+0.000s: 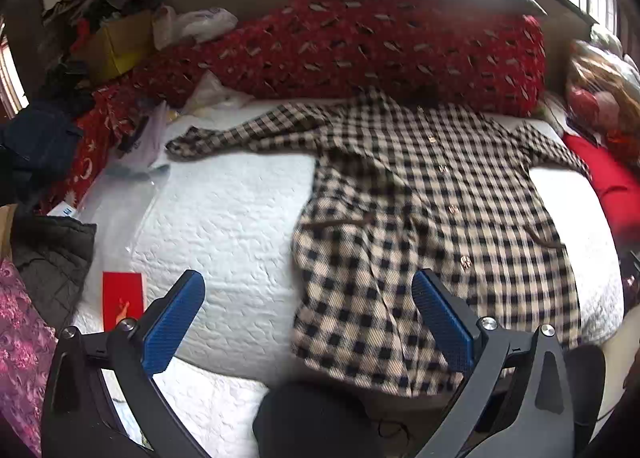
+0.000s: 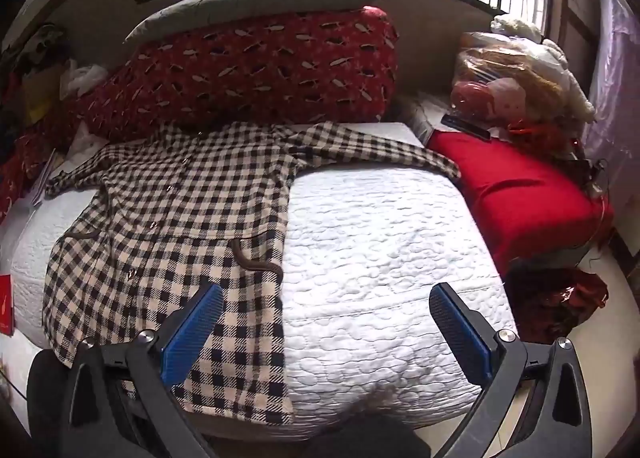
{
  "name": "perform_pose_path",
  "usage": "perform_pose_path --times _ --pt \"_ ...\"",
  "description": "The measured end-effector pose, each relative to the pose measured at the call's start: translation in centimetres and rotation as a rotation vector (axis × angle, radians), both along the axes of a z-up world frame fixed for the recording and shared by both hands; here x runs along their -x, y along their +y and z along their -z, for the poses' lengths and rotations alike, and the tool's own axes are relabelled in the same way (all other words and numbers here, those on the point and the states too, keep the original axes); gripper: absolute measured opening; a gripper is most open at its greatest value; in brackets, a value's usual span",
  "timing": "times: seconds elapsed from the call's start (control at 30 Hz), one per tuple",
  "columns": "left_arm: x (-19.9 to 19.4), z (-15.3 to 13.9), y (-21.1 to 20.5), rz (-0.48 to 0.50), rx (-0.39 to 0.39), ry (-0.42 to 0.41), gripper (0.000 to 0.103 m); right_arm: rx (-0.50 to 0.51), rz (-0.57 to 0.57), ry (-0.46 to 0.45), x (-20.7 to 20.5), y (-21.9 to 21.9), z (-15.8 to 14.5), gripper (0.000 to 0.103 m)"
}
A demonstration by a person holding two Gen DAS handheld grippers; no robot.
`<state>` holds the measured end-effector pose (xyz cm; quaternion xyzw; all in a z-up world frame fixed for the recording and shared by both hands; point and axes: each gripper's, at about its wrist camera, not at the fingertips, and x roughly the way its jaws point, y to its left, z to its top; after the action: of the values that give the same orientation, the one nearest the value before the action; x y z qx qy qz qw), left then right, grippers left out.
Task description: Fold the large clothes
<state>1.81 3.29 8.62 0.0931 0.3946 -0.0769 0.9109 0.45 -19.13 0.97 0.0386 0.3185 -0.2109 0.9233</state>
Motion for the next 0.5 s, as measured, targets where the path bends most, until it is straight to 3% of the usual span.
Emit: perform_pose_path --times 0.27,0.5 --pt "-0.9 0.5 0.3 -0.011 -0.001 0.001 0.103 -0.024 0.047 -0.030 -0.4 -0.4 -0.3 0.103" --pt "-0.2 1.4 0.4 -0.018 -0.015 0.041 0.103 -0.029 -0.020 0.009 -1.8 1.2 0.5 0.103"
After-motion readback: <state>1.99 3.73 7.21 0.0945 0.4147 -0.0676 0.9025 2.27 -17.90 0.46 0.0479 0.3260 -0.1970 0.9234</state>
